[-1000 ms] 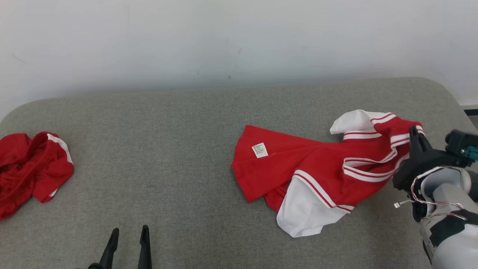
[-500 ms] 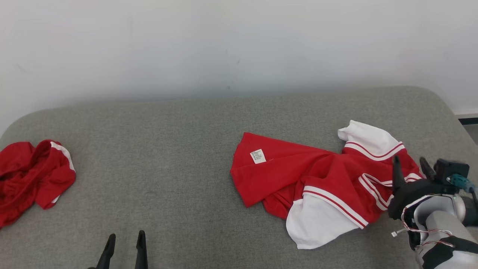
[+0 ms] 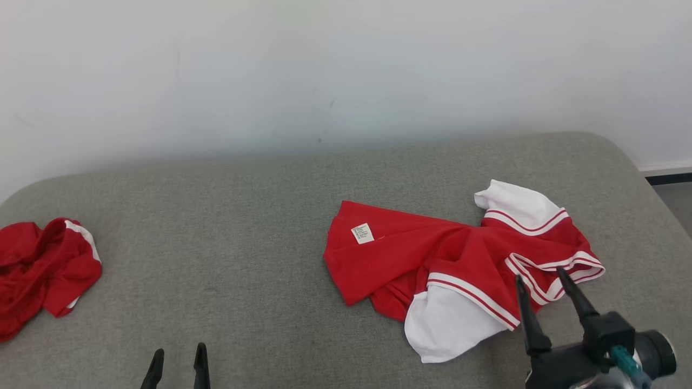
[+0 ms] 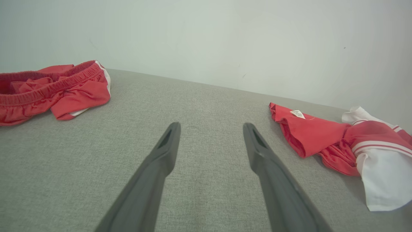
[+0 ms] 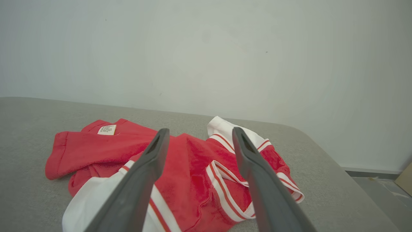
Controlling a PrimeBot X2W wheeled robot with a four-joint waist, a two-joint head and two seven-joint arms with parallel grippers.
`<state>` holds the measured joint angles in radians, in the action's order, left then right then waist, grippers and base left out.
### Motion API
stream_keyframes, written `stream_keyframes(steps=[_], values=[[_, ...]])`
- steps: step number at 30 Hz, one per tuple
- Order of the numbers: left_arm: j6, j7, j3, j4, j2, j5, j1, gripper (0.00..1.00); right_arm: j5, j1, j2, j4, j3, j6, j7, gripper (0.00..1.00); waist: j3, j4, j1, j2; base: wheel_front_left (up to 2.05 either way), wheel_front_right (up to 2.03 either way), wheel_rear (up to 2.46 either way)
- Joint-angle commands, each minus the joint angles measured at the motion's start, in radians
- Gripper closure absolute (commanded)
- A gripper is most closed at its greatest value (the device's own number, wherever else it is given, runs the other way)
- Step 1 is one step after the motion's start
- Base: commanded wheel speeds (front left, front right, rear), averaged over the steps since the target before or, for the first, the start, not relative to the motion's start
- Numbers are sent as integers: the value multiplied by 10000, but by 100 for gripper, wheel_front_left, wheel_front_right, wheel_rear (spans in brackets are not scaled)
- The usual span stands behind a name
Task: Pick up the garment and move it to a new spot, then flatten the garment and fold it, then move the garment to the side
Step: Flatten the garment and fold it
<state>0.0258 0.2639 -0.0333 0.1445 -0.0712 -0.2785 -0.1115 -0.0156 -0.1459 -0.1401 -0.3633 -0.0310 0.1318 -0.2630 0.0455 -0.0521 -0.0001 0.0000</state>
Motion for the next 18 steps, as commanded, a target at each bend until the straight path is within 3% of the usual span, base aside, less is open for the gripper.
stream_keyframes(steps=[1,10,18], values=[[3,10,35,45,20,64,-133,0,21,284,-9,195,-56,-22,32,0,21,-62,1,0,0,0,0],[230,-286,-216,699,55,-139,565,0,-179,949,144,1046,-340,-22,506,0,-162,-558,1,0,0,0,0],[525,-1608,-818,2472,111,-652,2575,0,-250,740,233,1364,-763,-22,672,0,-747,-1443,1,0,0,0,0]])
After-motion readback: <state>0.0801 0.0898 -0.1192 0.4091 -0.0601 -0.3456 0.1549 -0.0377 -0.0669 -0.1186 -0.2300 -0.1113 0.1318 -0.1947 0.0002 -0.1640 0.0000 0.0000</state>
